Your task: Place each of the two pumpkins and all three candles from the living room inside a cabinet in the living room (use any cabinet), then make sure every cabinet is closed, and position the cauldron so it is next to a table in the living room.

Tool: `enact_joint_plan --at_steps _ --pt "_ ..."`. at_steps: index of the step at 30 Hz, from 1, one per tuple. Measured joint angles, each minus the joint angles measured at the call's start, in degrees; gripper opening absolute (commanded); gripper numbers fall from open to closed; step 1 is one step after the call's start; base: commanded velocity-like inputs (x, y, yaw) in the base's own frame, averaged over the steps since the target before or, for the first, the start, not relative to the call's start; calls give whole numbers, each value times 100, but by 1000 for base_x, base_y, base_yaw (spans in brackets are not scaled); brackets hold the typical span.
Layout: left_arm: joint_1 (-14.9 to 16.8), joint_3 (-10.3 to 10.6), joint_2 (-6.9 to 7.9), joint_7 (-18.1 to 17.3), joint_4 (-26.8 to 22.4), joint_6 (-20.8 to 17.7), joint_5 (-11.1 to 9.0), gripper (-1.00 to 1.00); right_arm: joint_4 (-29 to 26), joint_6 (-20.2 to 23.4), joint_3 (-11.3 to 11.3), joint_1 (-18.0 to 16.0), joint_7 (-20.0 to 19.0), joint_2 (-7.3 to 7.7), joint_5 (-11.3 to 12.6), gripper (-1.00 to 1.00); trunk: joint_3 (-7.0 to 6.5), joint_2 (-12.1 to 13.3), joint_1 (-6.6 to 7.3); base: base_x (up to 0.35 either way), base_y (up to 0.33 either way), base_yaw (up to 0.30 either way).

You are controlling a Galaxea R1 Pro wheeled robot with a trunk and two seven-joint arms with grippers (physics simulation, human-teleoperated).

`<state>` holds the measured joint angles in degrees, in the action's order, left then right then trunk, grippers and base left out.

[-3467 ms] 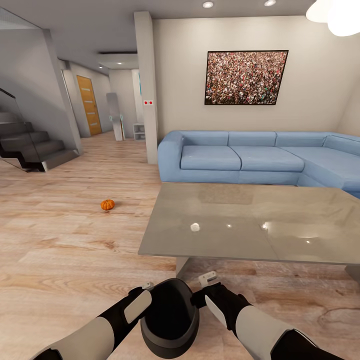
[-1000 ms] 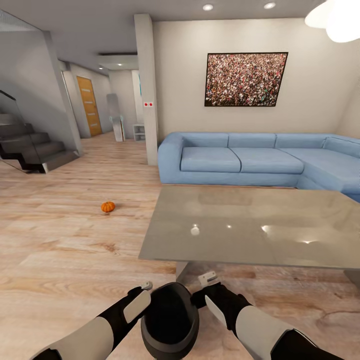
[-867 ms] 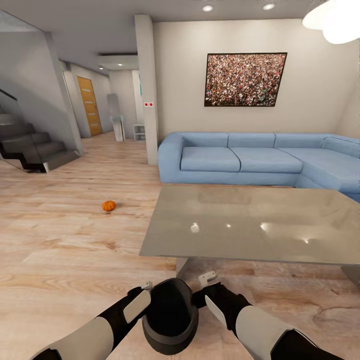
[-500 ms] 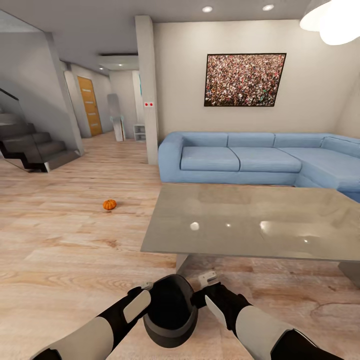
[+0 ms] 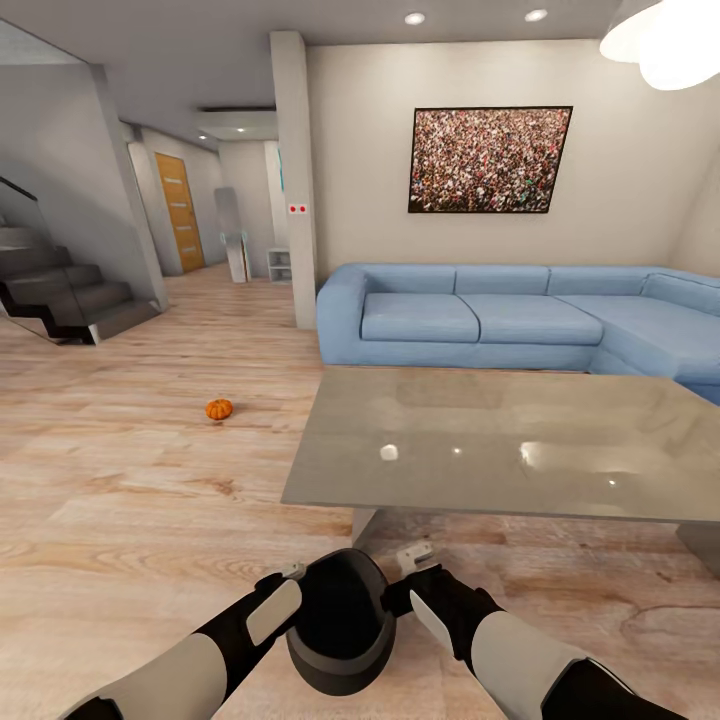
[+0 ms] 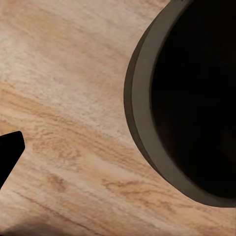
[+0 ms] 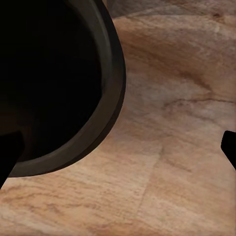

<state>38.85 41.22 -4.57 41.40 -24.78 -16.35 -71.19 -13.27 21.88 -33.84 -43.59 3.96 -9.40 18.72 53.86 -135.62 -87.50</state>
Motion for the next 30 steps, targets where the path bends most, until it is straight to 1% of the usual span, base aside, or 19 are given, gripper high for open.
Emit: enact_joint_plan --at_steps 7,24,30 --pt "0 0 4 0 0 8 0 100 0 0 0 0 3 -5 -1 100 0 0 0 0 0 38" --pt "0 0 9 0 6 9 -9 100 0 9 0 0 18 -9 -1 100 -14 0 0 0 0 266" --pt "0 -7 16 0 7 15 -9 100 -1 9 0 0 11 -2 0 100 -18 0 0 0 0 96"
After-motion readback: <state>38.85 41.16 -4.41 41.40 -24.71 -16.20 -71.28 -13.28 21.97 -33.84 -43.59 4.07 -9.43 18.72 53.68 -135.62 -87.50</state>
